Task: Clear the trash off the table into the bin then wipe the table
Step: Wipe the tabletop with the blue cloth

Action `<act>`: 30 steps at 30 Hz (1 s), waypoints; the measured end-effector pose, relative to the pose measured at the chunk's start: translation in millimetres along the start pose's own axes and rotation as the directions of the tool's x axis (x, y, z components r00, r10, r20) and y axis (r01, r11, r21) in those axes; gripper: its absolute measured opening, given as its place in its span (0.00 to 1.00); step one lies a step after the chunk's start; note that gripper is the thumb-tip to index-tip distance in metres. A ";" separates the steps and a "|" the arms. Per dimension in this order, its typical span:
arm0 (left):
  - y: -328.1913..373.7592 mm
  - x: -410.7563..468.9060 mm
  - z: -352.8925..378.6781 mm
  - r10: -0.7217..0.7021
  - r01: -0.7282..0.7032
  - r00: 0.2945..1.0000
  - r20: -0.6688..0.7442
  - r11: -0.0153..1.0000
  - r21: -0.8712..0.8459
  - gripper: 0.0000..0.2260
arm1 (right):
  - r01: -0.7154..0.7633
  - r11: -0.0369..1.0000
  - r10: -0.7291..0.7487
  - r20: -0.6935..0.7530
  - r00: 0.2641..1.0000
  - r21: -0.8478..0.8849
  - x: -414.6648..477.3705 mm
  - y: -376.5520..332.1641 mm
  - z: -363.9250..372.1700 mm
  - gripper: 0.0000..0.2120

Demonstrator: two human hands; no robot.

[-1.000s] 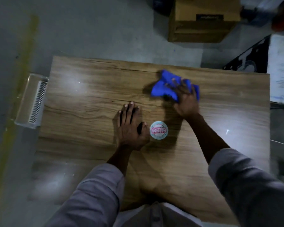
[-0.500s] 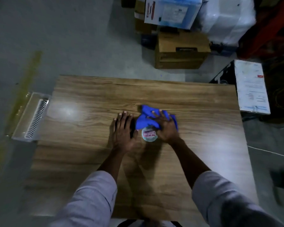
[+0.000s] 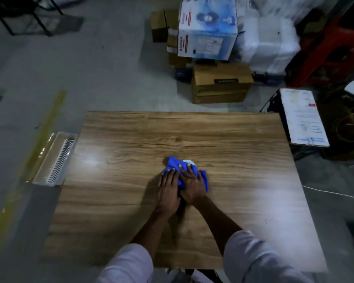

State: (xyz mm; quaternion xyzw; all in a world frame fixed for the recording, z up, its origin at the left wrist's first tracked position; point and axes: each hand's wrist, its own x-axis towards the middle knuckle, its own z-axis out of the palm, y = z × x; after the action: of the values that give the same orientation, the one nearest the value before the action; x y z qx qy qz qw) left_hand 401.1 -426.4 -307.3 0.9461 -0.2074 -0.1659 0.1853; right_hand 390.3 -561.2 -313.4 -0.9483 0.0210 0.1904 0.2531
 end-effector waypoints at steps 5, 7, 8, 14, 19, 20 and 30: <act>6.4 -28.4 4.7 0.013 -0.015 0.998 0.059 0.999 0.038 0.41 | 0.084 0.996 -0.084 0.000 0.997 -0.007 -15.6 13.8 2.9 0.40; 4.8 -33.6 2.5 0.043 -0.045 0.998 0.047 0.998 0.039 0.41 | 0.107 0.994 -0.107 0.030 0.994 0.010 -20.3 20.7 -6.5 0.40; 4.6 -33.8 -0.6 0.045 -0.050 0.997 0.064 0.996 0.069 0.41 | 0.093 0.996 -0.093 0.031 0.995 0.017 -20.5 24.8 -10.4 0.40; -0.1 -33.5 -21.7 -0.072 0.060 0.993 0.094 0.991 0.123 0.35 | -0.159 0.978 0.167 -0.052 0.985 0.134 -35.6 12.8 -4.6 0.37; -1.2 -53.0 -17.8 -0.080 0.077 0.992 0.094 0.996 0.037 0.32 | -0.050 0.996 0.049 0.022 0.999 0.069 -73.9 7.2 24.6 0.40; -2.5 -56.7 -13.4 -0.064 0.062 0.995 0.082 0.998 0.030 0.33 | -0.005 0.999 0.003 0.046 0.999 0.049 -78.2 12.2 22.7 0.40; -0.5 -74.9 -21.8 0.042 -0.045 0.998 0.051 0.996 0.071 0.36 | -0.236 0.965 0.246 -0.094 0.965 0.112 -83.5 25.2 15.6 0.45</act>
State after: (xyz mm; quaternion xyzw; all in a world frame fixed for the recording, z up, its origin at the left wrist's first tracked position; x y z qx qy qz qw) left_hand 345.5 -385.9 -270.7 0.9430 -0.2383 -0.1776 0.1495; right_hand 304.0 -580.2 -306.7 -0.9337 0.1594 0.1671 0.2738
